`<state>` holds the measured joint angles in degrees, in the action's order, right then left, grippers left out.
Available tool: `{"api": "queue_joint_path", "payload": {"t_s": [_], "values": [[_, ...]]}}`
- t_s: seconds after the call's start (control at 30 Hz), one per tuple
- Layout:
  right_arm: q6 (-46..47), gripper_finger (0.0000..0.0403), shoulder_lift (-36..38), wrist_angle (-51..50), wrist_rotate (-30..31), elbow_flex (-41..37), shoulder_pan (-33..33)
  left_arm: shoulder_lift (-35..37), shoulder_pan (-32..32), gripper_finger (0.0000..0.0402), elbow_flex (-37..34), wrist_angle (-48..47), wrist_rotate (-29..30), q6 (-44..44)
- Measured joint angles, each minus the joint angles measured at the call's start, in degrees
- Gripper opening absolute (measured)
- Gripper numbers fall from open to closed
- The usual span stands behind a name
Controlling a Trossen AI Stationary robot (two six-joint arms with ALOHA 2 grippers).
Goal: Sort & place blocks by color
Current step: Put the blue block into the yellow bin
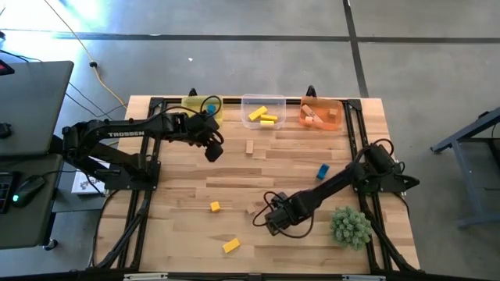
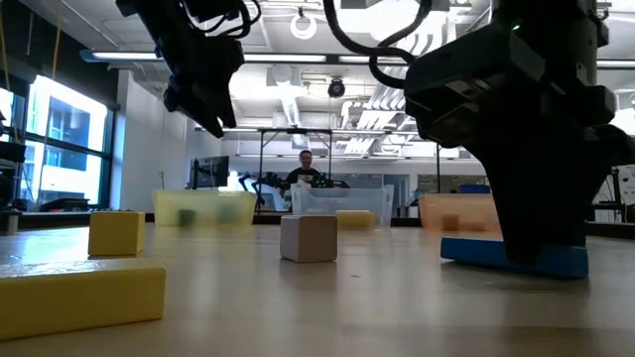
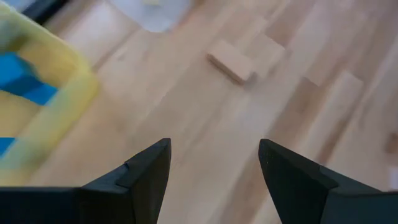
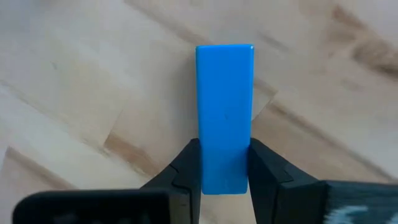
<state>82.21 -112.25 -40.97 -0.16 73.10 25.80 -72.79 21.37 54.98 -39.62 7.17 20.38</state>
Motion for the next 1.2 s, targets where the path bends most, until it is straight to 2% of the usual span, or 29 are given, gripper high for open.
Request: {"api": "queue_joint_path", "payload": {"t_s": [0.17, 0.33, 0.53, 0.83, 1.03, 1.2], "values": [[-2.5, 0.0070, 1.4, -0.3, 4.1, -0.2, -2.4, 0.0, 1.4, 0.0232, 0.0, 0.1, -7.3, 0.0], [-6.1, 0.0070, 2.9, 0.2, 4.8, 0.8, -4.7, 0.0, 2.9, 0.0232, 0.0, 0.5, -12.8, 0.0], [-13.6, 0.0070, 3.9, 0.5, 8.2, 4.1, -9.0, 0.0, 4.5, 0.0232, 0.0, 0.6, -15.3, -2.8], [-28.3, 0.0070, 3.9, 0.5, 9.5, 10.3, -15.9, 0.0, 6.8, 0.0232, 0.0, 0.9, -16.7, 0.3], [-38.5, 0.0070, 3.9, 0.2, 9.2, 15.4, -19.9, 0.0, 8.8, 0.0232, 0.0, 3.1, -22.7, -0.1], [-46.4, 0.0070, 3.9, -0.9, 9.0, 18.8, -23.1, 0.0, 10.7, 0.0232, 0.0, 5.7, -26.5, 3.3]]}}
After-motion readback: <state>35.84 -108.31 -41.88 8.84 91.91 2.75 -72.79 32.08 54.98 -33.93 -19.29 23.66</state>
